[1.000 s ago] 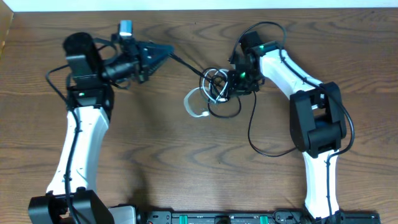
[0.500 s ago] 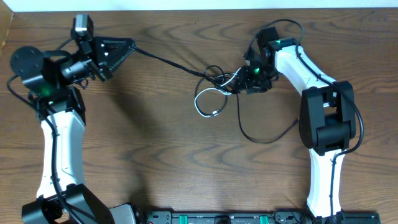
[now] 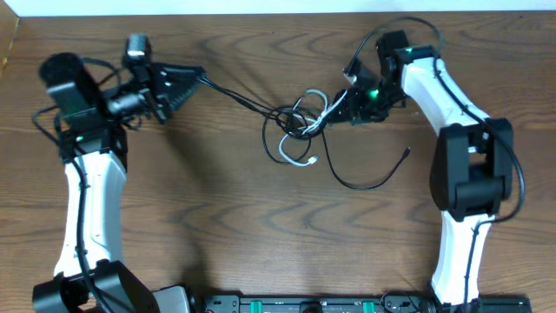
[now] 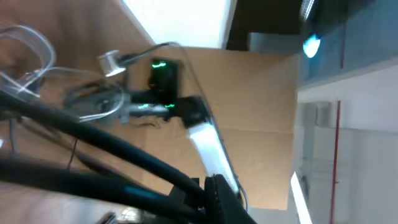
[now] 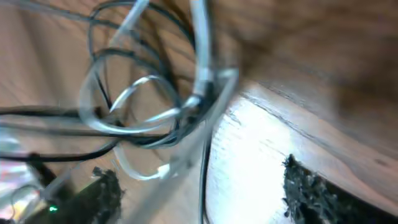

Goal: Untangle cables

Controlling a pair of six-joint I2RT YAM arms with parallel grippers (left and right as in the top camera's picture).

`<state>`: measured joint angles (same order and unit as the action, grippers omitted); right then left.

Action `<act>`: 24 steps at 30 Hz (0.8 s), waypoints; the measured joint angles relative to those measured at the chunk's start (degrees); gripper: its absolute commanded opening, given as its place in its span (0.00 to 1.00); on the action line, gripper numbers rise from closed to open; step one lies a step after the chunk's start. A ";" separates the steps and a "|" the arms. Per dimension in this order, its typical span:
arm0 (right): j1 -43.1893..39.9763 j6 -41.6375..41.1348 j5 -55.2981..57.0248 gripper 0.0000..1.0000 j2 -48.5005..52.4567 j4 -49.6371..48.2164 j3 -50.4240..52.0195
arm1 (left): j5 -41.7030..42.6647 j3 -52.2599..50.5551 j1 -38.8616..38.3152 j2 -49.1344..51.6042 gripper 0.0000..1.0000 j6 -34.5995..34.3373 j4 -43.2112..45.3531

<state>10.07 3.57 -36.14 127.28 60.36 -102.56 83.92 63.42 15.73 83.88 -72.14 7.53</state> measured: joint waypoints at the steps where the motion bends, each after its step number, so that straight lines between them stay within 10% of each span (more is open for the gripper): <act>1: 0.00 0.50 0.94 0.88 -1.40 0.31 -0.04 | -1.25 0.11 -0.83 0.00 0.07 3.41 -5.35; 8: 0.00 2.69 5.27 0.88 -8.52 2.58 -1.57 | -21.55 -0.02 -9.51 0.04 0.08 21.29 -31.54; 24: 0.63 -8.24 29.49 0.99 -8.59 9.07 -1.62 | -57.48 0.04 -23.04 0.04 0.07 27.43 -40.79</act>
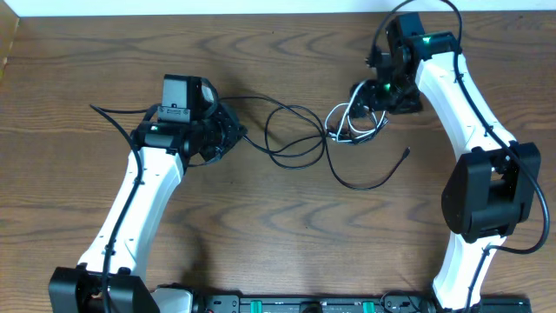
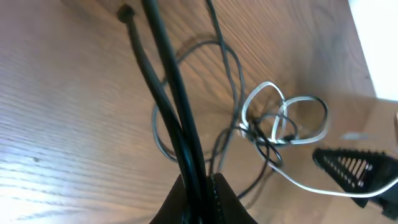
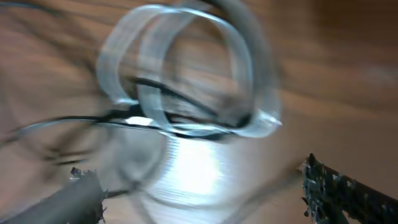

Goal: Untangle cables

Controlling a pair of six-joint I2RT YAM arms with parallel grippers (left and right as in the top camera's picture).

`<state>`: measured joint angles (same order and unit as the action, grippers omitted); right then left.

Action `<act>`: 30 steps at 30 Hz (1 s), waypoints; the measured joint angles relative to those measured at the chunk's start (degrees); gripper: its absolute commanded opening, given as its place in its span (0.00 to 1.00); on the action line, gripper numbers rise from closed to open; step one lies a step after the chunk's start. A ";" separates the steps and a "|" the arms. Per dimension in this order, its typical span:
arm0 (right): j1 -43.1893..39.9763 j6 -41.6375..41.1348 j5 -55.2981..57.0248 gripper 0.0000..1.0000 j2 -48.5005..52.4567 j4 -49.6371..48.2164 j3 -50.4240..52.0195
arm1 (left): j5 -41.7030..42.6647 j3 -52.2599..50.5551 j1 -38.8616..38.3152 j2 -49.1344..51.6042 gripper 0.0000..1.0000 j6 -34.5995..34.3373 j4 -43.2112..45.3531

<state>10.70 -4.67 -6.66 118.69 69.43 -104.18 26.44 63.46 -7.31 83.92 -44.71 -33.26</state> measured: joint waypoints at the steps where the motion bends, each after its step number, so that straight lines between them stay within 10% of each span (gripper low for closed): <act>1: 0.00 -1.14 3.91 0.99 0.00 1.07 0.00 | -0.83 0.00 0.00 0.00 0.08 0.00 -0.02; 17: -6.27 -11.50 31.50 0.99 0.00 7.17 0.00 | -12.76 0.00 0.00 0.00 0.08 0.46 -3.52; 30: -5.73 10.25 -15.13 0.98 0.00 -7.02 0.00 | -13.99 0.00 -0.04 0.92 0.08 5.44 -6.43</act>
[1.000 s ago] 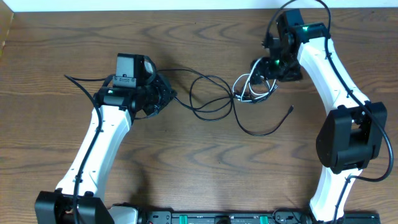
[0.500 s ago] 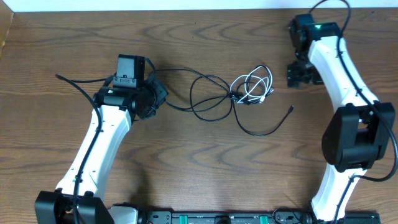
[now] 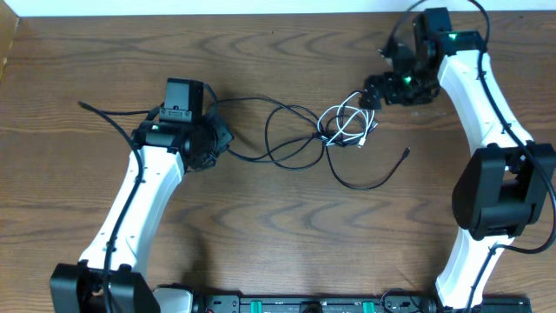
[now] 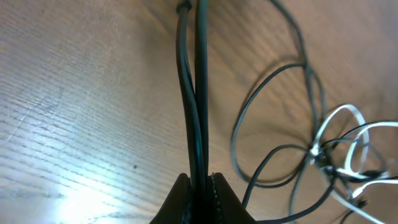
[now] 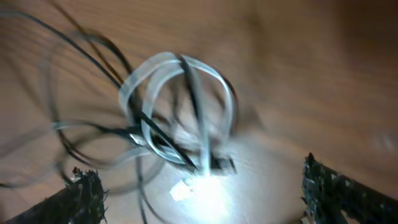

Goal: Untangle cables

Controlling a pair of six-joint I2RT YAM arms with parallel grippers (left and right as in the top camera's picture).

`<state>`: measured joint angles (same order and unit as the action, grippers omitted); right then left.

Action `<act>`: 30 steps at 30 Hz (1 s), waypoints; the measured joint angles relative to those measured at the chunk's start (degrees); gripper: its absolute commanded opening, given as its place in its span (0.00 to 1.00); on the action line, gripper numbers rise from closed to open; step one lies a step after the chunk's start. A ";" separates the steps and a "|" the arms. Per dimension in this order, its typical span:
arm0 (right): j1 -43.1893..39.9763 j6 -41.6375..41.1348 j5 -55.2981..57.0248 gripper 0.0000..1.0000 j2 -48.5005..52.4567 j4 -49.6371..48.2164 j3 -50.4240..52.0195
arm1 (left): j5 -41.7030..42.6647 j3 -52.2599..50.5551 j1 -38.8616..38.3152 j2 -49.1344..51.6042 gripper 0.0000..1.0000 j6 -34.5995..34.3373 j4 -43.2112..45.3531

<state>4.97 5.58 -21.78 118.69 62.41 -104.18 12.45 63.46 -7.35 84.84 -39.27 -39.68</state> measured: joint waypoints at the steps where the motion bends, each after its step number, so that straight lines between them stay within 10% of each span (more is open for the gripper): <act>1: 0.04 0.02 -1.73 0.98 0.00 -1.75 0.00 | -0.13 0.00 0.00 0.59 0.08 0.57 -0.31; 10: 4.07 4.15 -14.49 0.89 0.00 -3.10 -0.02 | -0.42 0.00 0.00 4.87 0.07 2.27 0.37; 23: 18.67 3.80 4.35 0.73 0.00 5.95 3.10 | -0.39 0.00 0.00 4.87 0.08 2.29 0.02; 30: 20.24 3.43 9.57 0.49 0.00 2.29 9.03 | -0.39 0.00 0.00 4.87 0.08 2.29 0.02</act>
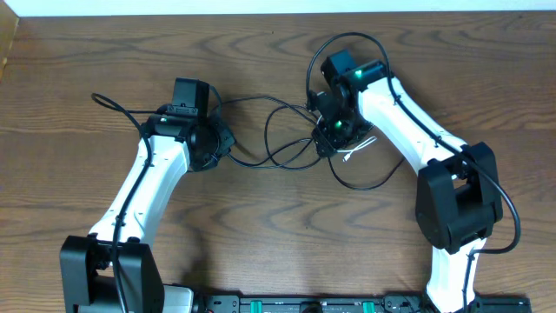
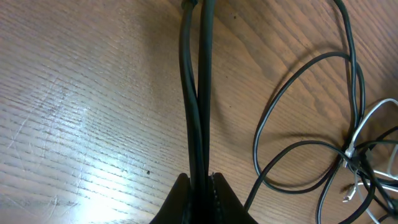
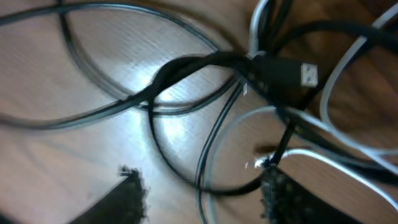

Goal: Untangle cables

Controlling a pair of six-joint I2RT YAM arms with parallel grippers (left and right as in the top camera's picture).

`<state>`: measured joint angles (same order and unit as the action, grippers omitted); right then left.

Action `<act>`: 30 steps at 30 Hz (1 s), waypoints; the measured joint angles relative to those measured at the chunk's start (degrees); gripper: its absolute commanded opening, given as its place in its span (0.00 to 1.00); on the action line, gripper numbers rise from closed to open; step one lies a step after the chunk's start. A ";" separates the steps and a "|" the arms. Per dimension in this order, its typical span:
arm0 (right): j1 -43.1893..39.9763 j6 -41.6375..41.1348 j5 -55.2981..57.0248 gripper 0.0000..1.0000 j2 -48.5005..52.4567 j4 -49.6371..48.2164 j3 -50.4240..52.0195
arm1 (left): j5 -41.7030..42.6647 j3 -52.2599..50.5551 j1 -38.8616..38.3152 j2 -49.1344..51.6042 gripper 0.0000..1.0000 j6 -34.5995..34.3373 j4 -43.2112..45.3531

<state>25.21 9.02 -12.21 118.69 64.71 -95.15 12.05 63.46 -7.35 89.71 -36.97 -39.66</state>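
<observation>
A black cable (image 1: 287,149) lies in loose loops mid-table, knotted with a white cable (image 1: 354,149) under my right arm. My left gripper (image 1: 211,143) is shut on a doubled stretch of the black cable (image 2: 198,99), whose strands run straight out from its fingertips (image 2: 199,185). My right gripper (image 1: 334,132) hovers low over the knot. In the right wrist view it (image 3: 205,193) is open, with black and white strands passing between its fingers (image 3: 130,196). A black USB plug (image 3: 283,71) lies just ahead of it, beside white loops (image 3: 348,59).
A free black cable end curves out below the knot (image 1: 375,178). Another black strand trails to the far left behind my left arm (image 1: 109,104). The table's back edge (image 1: 261,12) runs along the top, and an equipment rail (image 1: 304,304) sits at the front.
My right gripper has moved from the back right, clear of the white loops, down and left onto the knot, still open. My left gripper stays shut on the black cable, hardly moved.
First my left gripper was far left with the black cable stretched taut to the tangle, my right gripper at the tangle. Then my left arm was nearer the middle with the cable slack, my right at the white loops. The right then stood open beyond them, now over the knot.
</observation>
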 measured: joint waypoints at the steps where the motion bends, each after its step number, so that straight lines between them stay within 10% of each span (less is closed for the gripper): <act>1: 0.00 0.22 0.28 0.37 0.00 -0.96 0.83 | -0.02 0.00 0.00 0.00 0.08 0.00 0.02; 3: -0.02 0.50 0.74 0.03 0.00 -2.89 2.69 | 0.00 0.00 0.00 0.00 0.08 0.00 0.00; 4: -0.02 0.94 0.79 0.01 0.00 -3.63 3.10 | 0.00 0.00 0.00 0.00 0.08 -0.02 0.02; 13: -1.62 1.42 -3.91 0.01 0.00 -6.25 0.15 | -0.02 0.00 0.00 0.00 0.08 0.00 -0.44; 14: -2.10 1.40 -4.59 0.01 0.00 -6.29 -0.39 | -0.02 0.00 0.00 0.00 0.14 -0.02 -0.76; 16: -2.99 1.42 -5.70 0.01 0.00 -6.14 -0.94 | -0.04 0.00 0.00 0.00 0.64 0.24 -1.20; 18: -3.96 1.42 -6.64 0.01 0.00 -5.33 -1.14 | 0.07 0.00 0.02 0.00 0.74 0.76 -1.33; 30: -4.94 1.38 -11.82 0.01 0.00 -5.46 -1.14 | 10.01 6.93 -0.09 0.09 0.72 -3.78 0.07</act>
<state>20.27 10.39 -24.03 118.69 59.24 -96.29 22.06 70.39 -7.44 89.80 -40.75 -39.59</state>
